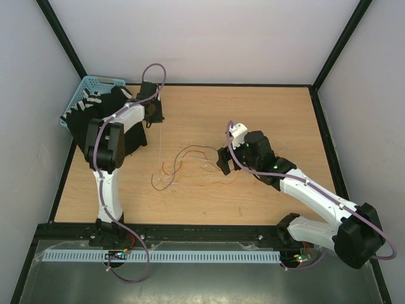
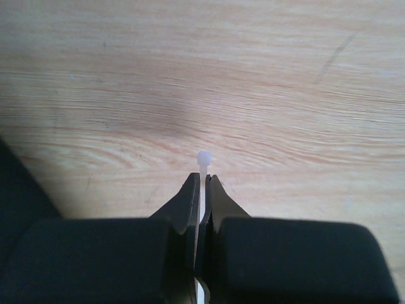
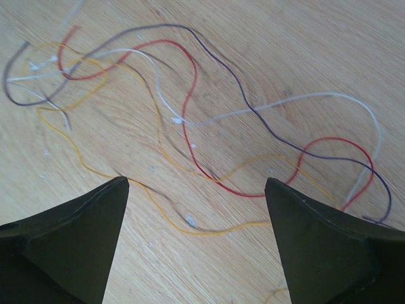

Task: Zip-tie the wires
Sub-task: Pick up the ribbon at the center of the board.

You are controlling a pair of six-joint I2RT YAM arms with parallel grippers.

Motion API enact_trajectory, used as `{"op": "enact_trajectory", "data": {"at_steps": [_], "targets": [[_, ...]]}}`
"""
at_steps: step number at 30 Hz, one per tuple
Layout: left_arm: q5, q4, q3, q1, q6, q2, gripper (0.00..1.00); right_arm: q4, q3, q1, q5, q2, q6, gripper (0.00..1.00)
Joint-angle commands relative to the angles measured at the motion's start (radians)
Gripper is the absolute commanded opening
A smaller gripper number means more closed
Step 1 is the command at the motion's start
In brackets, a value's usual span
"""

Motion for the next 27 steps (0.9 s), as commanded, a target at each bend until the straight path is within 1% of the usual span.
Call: {"op": "enact_trajectory", "data": {"at_steps": [1,4,8,11,15,17,20,23,27], "targets": [[0.04,0.037,-0.011,0.006,0.0,-0.202,0.0,0.141,-0.012,-0.004,-0.128,-0.02,0.064,1.0],[0.047,0.064,-0.055,0.006,0.0,-0.321,0.0,0.223,-0.011,-0.004,-0.219,-0.015,0.121,1.0],[0.072,0.142,-0.169,0.005,-0.038,-0.515,0.0,0.402,-0.025,-0.003,-0.319,0.001,0.218,1.0],[0.079,0.208,-0.277,-0.016,-0.097,-0.644,0.0,0.518,-0.004,0.009,-0.339,0.037,0.28,0.99],[0.069,0.276,-0.414,-0.07,-0.165,-0.788,0.0,0.593,0.071,0.038,-0.33,0.12,0.313,0.97],[0.064,0.292,-0.471,-0.098,-0.191,-0.844,0.0,0.627,0.11,0.049,-0.326,0.173,0.331,0.96],[0.048,0.301,-0.516,-0.152,-0.21,-0.91,0.0,0.688,0.157,0.062,-0.336,0.241,0.377,0.96],[0.022,0.302,-0.542,-0.198,-0.215,-0.962,0.0,0.698,0.225,0.079,-0.332,0.304,0.391,0.96],[0.013,0.302,-0.551,-0.24,-0.217,-0.992,0.0,0.702,0.286,0.102,-0.319,0.374,0.393,0.96]]}}
